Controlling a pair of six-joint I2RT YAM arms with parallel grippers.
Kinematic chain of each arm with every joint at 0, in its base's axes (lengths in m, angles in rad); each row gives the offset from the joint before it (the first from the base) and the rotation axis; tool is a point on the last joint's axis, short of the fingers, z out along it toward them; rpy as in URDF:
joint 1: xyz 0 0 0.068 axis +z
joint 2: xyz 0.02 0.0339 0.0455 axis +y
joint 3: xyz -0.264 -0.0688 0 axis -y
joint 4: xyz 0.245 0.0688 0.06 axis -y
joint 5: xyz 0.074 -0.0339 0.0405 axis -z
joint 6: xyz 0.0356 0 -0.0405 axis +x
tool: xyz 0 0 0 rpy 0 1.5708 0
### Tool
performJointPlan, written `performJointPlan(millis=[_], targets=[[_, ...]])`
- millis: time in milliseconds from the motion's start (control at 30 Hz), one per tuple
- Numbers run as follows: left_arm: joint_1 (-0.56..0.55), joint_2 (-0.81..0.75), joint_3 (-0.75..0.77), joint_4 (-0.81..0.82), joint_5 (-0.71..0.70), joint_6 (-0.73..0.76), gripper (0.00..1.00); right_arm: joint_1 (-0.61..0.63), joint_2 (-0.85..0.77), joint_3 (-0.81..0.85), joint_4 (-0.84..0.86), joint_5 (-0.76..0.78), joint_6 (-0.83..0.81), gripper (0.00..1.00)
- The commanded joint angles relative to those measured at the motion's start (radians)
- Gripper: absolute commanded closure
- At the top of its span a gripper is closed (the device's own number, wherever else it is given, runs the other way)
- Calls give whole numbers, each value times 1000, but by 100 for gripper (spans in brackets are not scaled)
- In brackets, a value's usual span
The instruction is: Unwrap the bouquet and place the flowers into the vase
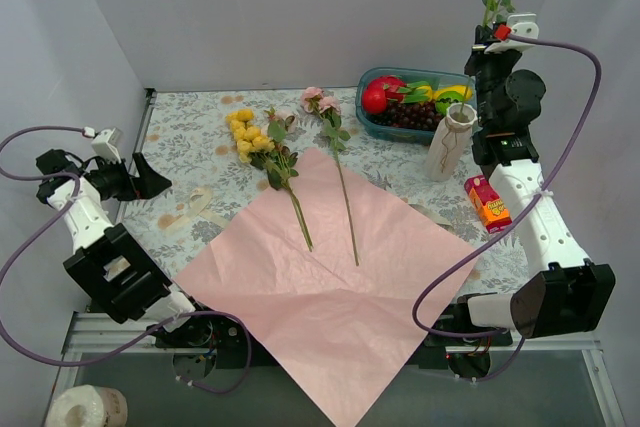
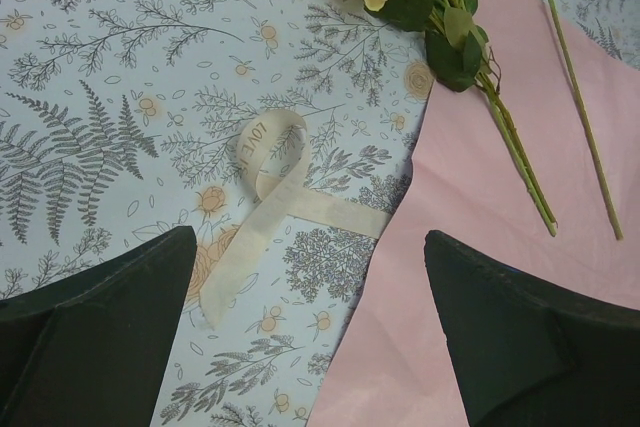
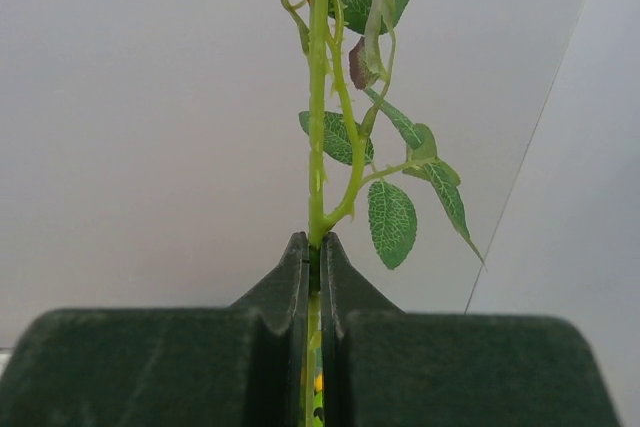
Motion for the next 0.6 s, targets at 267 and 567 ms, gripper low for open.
performJointPlan(millis=[267, 567], targets=[[2, 19, 59, -80, 78, 69, 2, -25, -2, -127, 291, -56, -5, 99], [2, 31, 69, -171, 84, 178, 2, -25, -4, -306, 385, -33, -6, 99]])
